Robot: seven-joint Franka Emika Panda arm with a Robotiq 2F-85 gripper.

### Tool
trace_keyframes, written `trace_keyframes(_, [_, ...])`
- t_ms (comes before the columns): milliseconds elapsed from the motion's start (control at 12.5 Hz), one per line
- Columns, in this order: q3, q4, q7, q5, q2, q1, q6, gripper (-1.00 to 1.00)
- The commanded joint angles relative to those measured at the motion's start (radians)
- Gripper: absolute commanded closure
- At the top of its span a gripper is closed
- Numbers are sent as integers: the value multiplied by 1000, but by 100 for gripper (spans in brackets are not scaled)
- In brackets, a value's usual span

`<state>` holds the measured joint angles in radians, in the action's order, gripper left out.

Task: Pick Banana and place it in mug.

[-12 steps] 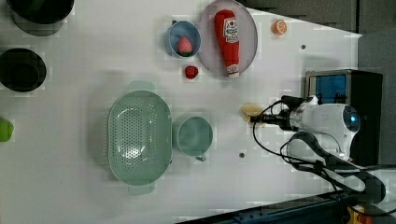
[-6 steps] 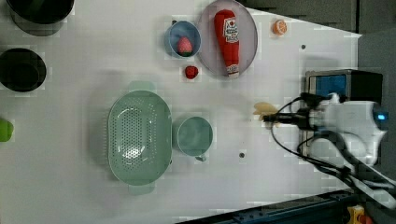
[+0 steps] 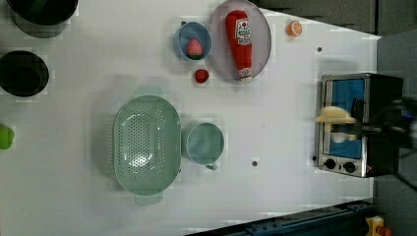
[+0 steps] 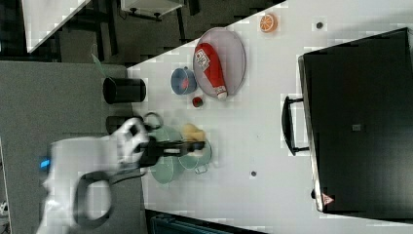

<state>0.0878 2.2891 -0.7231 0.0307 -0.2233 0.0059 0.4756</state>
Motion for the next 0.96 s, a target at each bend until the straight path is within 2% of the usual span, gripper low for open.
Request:
trace_keyframes(80, [-5,-115,-5,-7,-48,-15,-147,38])
trace_keyframes(240, [-39,-189,66,-8,-48,1,-280,38])
trace_keyframes(400, [-101,-214,180,-23,-39,21,-334,38])
trace_keyframes(720, [-268,-211,456,-91,0,47,-328,38])
trace_keyframes(960, [-392,-208,643,-104,76,51,-255,38])
